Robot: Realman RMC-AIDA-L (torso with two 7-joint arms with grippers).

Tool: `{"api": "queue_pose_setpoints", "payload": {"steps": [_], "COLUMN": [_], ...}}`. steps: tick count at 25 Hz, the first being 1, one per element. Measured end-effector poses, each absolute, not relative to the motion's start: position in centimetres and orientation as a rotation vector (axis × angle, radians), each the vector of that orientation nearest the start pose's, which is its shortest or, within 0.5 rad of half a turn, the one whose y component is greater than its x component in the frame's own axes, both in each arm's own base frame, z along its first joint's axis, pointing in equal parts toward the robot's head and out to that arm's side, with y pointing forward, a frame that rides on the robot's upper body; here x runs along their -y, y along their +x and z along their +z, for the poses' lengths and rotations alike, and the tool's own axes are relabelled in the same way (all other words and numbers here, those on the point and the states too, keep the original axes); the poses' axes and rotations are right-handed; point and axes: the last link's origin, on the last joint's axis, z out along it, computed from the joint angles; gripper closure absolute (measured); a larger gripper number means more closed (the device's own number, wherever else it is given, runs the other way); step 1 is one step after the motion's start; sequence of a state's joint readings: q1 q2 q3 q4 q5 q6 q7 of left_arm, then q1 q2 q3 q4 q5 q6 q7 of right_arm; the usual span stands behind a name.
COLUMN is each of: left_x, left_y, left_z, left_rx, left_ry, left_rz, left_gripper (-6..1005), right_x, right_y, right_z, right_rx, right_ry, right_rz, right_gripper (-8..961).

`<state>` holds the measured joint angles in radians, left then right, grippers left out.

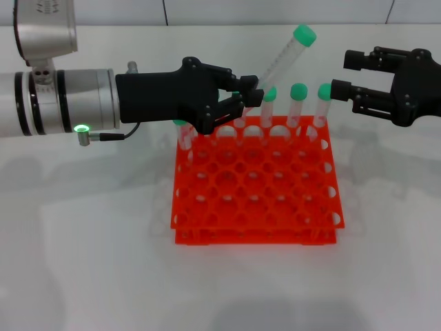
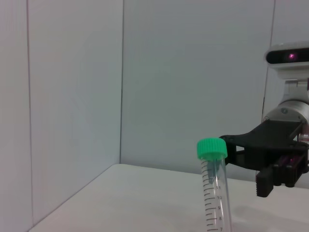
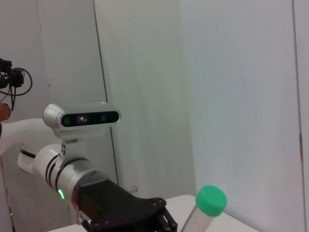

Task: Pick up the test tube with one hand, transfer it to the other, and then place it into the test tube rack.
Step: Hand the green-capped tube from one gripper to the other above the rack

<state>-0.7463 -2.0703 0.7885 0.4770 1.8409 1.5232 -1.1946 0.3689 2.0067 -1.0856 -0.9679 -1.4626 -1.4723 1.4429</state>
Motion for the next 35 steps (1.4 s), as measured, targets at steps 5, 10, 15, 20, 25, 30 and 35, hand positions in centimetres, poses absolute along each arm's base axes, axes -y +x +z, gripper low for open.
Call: {"api": "queue_pose_setpoints", "payload": {"steps": [5,10,15,20,25,30,35], "left_x": [-36.5,-36.3,-36.2,-36.2,-36.3,-36.3,-36.3], "left_y": [-18.5,-18.7,-18.8,-18.8,-18.6,-18.4,-18.5], "left_z": [-3.1,-3.5,-3.7,-3.7,-3.7,-3.8,-3.9], "left_rx": [0.251,0.264,0.271,0.271,0.263,0.254,0.261], "left_ry": [-2.83,-2.836,-2.843,-2.844,-2.846,-2.857,-2.854], "left_rz": [-0.876,-0.866,-0.863,-0.862,-0.863,-0.854,-0.848], "left_gripper": [824,824,824,824,824,824,824], "right_x": [-34.1,-34.3,-34.4,-34.4,-34.5,-34.7,-34.7], "right_y": [20.7,20.1,19.5,19.2,18.8,18.4,18.3], "right_z": [5.1,4.8,4.5,4.4,4.1,4.0,4.0], "right_rx": [-0.303,-0.283,-0.268,-0.261,-0.251,-0.241,-0.238], "right_ry": [-2.601,-2.616,-2.635,-2.636,-2.646,-2.649,-2.649], "right_rz": [0.927,0.936,0.944,0.952,0.959,0.967,0.968], "right_gripper": [382,382,383,383,383,383,383]}}
